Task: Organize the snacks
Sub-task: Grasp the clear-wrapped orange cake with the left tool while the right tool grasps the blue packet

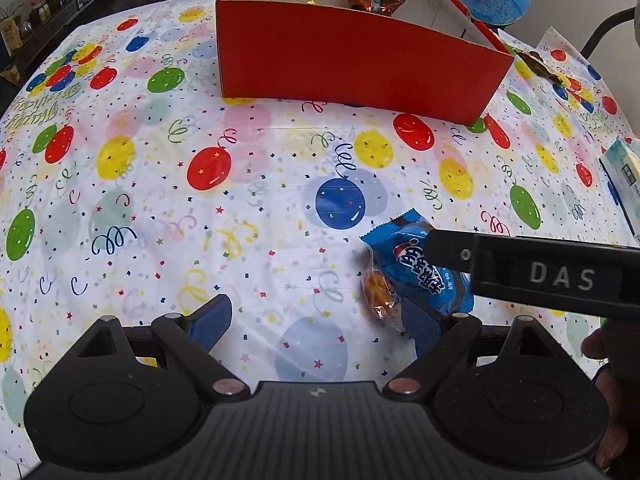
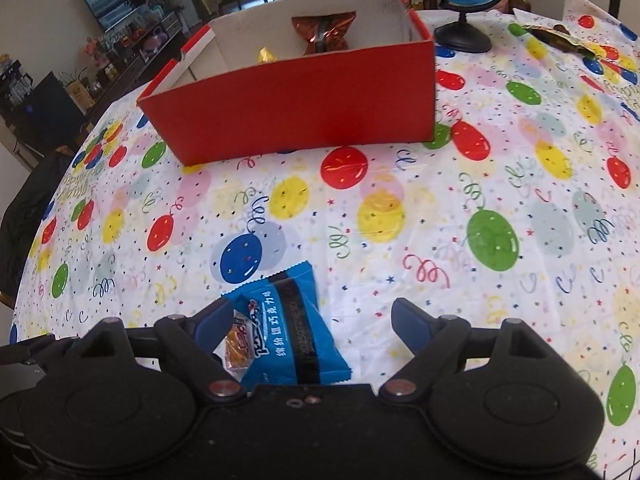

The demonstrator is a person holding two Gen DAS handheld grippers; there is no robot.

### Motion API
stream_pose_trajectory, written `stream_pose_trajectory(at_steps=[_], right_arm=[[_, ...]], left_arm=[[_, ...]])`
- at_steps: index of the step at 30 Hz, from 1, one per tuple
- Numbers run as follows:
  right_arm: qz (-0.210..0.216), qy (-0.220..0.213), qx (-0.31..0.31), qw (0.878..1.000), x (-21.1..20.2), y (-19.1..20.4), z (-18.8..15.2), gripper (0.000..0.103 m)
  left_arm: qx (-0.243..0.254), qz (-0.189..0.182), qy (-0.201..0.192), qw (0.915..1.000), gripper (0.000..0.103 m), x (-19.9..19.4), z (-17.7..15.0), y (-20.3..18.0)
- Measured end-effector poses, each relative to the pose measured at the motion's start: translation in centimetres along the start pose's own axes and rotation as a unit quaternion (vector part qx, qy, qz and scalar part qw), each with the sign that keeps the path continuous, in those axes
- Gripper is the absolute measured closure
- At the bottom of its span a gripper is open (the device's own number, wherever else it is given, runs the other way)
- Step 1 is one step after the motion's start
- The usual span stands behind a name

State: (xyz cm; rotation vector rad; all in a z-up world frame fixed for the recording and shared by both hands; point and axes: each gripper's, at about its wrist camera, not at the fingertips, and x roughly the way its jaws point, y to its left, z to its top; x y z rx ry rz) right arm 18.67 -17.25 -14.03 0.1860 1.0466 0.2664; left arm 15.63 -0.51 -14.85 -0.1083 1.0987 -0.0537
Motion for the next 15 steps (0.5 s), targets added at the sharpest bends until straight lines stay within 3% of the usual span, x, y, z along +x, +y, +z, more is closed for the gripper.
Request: stream_pose_trajectory(at_steps=[9,15], right_arm=[[0.008,0.025,-0.004,1.0,1.6,0.7,0.0,0.029],[0.02,0.038,-0.001,0.999,2.1,0.6,-0.2,0.055]], left_arm=[[-0.007,-0.004,0.008,0.9999,0.011,0.6,0.1,0.1],[-0.007,-0.024,0.007,0.9997,0.011,0.6,0.0,0.1]])
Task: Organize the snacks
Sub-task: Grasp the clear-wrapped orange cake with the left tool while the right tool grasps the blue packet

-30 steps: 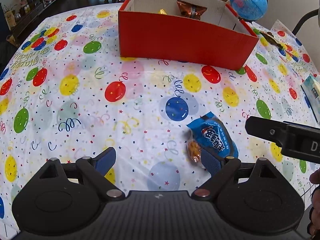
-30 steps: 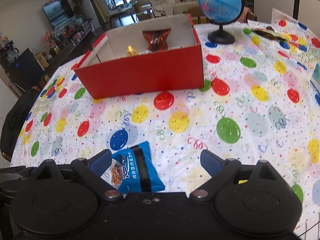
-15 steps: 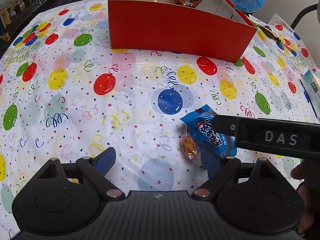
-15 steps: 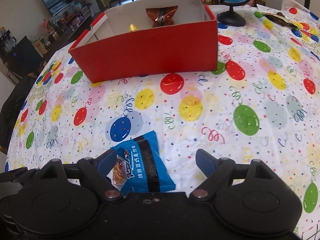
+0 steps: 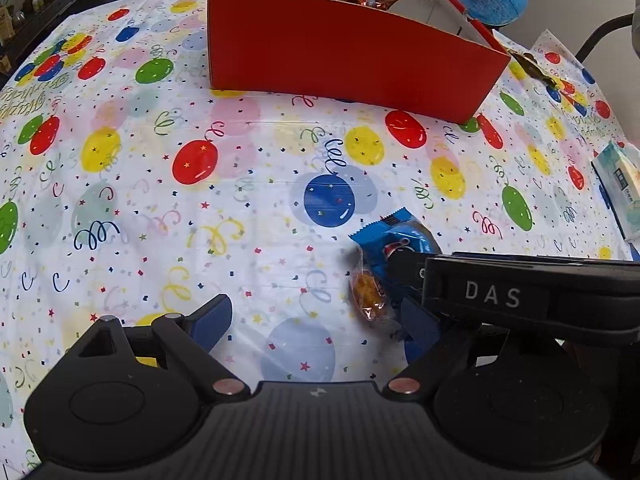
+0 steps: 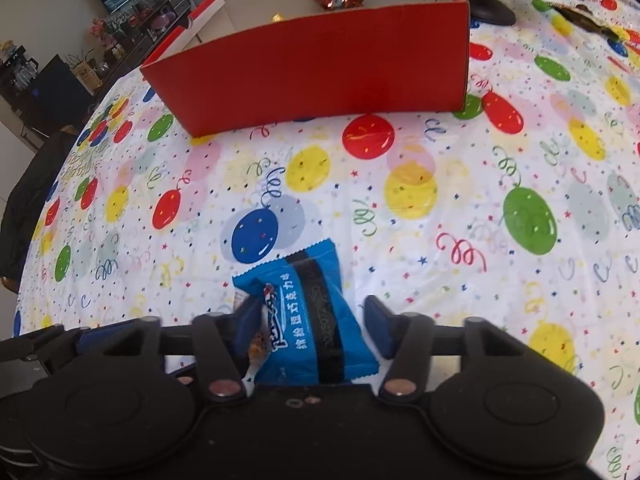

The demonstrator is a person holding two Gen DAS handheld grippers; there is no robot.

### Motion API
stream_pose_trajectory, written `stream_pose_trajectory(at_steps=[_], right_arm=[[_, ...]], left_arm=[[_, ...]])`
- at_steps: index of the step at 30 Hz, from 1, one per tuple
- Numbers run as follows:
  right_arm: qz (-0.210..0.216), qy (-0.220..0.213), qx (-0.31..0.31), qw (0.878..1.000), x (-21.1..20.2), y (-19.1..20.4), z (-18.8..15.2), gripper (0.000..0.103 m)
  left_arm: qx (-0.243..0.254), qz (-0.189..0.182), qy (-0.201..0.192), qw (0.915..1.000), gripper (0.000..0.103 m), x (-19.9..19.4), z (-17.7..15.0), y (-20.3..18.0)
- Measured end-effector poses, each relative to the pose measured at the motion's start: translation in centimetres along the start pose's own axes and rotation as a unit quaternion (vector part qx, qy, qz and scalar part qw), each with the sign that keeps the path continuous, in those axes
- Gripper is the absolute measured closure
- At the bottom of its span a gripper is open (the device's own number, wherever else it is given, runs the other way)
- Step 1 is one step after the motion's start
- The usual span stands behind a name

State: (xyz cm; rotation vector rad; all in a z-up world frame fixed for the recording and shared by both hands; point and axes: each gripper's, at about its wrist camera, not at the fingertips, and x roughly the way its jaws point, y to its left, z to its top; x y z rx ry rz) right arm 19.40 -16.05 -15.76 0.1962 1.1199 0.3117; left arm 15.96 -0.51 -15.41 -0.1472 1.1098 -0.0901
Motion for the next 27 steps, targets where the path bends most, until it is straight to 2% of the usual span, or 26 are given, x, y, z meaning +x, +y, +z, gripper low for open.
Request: stream_pose_trajectory(at_steps=[4,10,13,15,20,22,24,27], right_arm=[[0.001,-0.008,0.006,1.0,-0.3,-0.4,-0.2,0.063],[-0.015,-0.023,0.023,0.999,-1.1,-1.6,-0.3,0.066],[-0.021,-0.031,0.031,0.999,-1.7,-2.3,-0.5,0.066],[-0.024,-0.037,0.035,0.998,-2.0,-2.6,-0.6,0.066],[-0.029,-0.045,0.041,0.998,-2.8,-3.1,-1.0,0.066],[-0.031,-0.046,0.045,0.997,-3.0,-3.3,-1.2,0.066],[-0.033,-0.047,0.047,0.997,-3.2,-3.5,-1.4,0.067],[-0.035,-0.049,0.048,0.997,-3.5,-3.7,-1.8,0.067]], left_arm=[[0.004,-0.003,0.003,1.0,0.011,0.2,0.0,-0.2],[0.004,0.002,0.006,1.0,0.013,0.7,0.2,-0.7],[0.006,0.003,0.009,0.9999,0.019,0.9,0.2,-1.1],[0.011,0.001,0.007,0.9999,0.03,0.9,0.2,-1.5],[0.02,0.0,0.001,0.9998,0.046,1.0,0.1,-2.3],[0.021,0.0,0.003,0.9998,0.048,1.3,0.0,-2.4],[0.02,0.0,0.005,0.9998,0.056,1.4,-0.1,-2.5],[0.02,0.003,0.005,0.9998,0.058,1.7,-0.1,-2.7]])
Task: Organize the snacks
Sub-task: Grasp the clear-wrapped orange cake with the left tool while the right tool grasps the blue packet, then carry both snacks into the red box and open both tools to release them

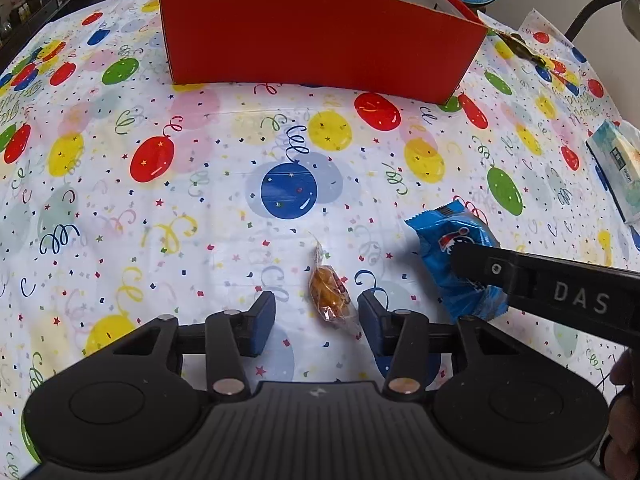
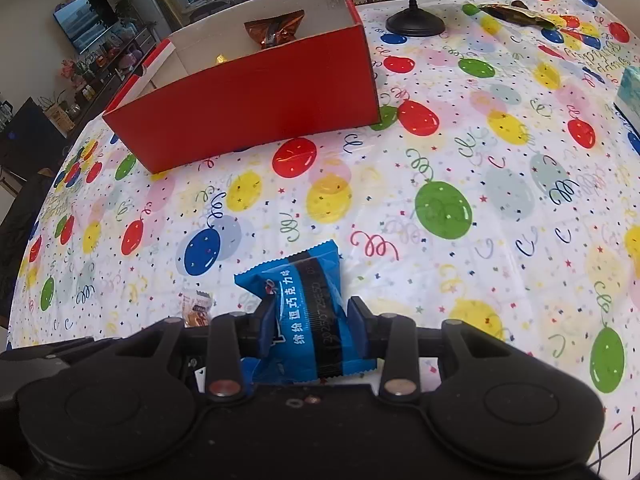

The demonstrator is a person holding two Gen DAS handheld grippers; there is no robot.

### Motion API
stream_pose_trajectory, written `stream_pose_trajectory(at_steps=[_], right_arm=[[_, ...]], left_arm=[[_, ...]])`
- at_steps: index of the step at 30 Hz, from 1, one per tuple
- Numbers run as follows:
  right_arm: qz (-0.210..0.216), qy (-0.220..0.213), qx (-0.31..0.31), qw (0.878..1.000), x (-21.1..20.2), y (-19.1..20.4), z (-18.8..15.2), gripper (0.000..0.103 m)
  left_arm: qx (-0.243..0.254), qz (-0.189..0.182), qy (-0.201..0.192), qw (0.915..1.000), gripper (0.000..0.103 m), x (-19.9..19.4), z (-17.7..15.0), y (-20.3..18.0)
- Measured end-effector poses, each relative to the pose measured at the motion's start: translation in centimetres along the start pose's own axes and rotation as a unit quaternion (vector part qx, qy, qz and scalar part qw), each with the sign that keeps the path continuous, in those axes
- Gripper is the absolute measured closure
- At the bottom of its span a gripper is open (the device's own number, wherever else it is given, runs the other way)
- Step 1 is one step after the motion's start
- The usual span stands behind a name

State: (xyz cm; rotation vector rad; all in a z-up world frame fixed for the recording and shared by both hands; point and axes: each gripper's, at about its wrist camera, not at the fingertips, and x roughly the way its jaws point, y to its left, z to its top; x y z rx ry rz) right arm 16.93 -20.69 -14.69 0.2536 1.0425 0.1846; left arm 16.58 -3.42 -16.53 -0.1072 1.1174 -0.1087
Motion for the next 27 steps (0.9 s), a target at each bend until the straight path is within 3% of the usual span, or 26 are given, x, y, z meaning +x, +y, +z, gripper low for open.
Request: stream_pose_trajectory(at_steps=[2,7,8,27], right_arm=[[-0.002,-0.002,-0.002,1.0,-0.2,0.0,-0.2,0.067],[-0.005,-0.006,-0.006,1.0,-0.8,-0.2,-0.6,0.067],[-0.006,-0.006,-0.006,1.0,-0.9,-0.2,-0.6,0.067],[-0.022,-0.038,-0.01,0.999,-3.7,-0.6,-1.1,0.068]], left_arm=[[-0.001,0.002,-0.002,1.0,0.06,0.1,0.1,-0.1],[-0.009,0.002,-0.003,1.0,0.076,0.1,0.3,0.2],[-0.009,0.001,-0.001,1.0,0.084,0.1,0.2,0.3],[-0.061,-0.002,-0.021,0.9979,0.086,-3.7,1.4,4.4]])
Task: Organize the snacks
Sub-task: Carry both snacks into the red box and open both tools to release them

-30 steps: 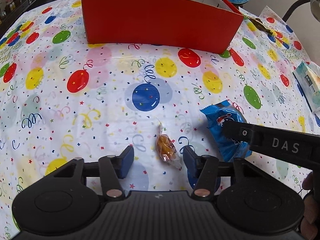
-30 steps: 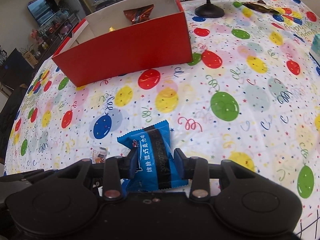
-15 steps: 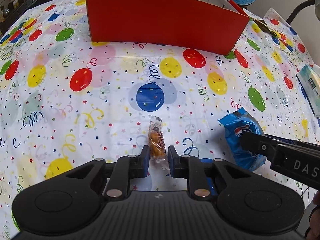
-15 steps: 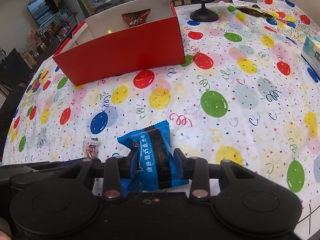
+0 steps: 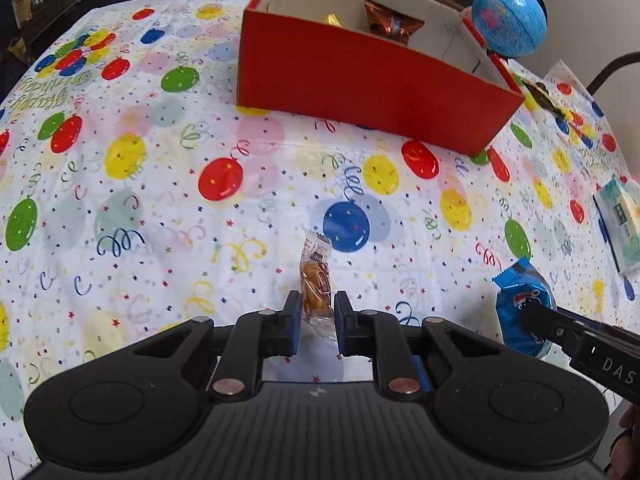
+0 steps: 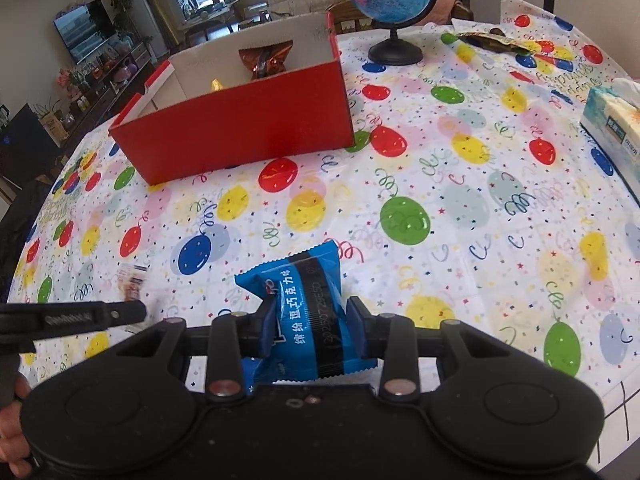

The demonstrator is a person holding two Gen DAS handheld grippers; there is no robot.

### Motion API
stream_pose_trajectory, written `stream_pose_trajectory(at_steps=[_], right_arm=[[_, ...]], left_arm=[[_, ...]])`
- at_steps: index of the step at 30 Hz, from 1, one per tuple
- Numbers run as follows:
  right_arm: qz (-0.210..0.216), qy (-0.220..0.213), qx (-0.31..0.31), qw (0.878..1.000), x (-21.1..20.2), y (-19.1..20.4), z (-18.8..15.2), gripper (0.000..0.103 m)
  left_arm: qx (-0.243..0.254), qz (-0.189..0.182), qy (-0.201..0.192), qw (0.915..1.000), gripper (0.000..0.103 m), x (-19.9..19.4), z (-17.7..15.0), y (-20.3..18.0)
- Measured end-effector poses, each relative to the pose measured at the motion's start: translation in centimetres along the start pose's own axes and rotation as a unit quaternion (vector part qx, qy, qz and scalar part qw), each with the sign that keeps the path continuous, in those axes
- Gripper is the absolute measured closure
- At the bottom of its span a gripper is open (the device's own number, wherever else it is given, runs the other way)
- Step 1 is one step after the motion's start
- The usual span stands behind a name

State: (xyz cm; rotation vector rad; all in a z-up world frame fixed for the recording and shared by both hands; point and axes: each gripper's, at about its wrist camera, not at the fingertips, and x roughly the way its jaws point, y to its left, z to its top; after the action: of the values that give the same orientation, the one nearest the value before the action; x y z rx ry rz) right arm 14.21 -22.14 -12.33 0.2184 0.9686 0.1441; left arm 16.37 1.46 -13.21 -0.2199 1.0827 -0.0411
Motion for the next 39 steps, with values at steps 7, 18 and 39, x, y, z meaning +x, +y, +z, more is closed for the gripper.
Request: stream_pose_trajectory(at_steps=[7,18,39], right_arm=[[0.006,-0.025,0.002,1.0,-1.6,0.5,1.3,0.068],[0.017,-0.083,-0.022,0.996,-3.7,2.7,6.6,0.069],[0.004,-0.134,-0.034,0.99,0.0,5.3,17.6,0.069]], left_arm=[[-0.008,0.002,-0.016,0.9998,0.086,-2.1,1.6,0.3],[0.017,-0.001,-0.068,0.9975,0.086,-5.2,7.1,-0.8],[0.086,0.018,-0.118,0.9891,0.086,-3.0,19.0,-3.4]])
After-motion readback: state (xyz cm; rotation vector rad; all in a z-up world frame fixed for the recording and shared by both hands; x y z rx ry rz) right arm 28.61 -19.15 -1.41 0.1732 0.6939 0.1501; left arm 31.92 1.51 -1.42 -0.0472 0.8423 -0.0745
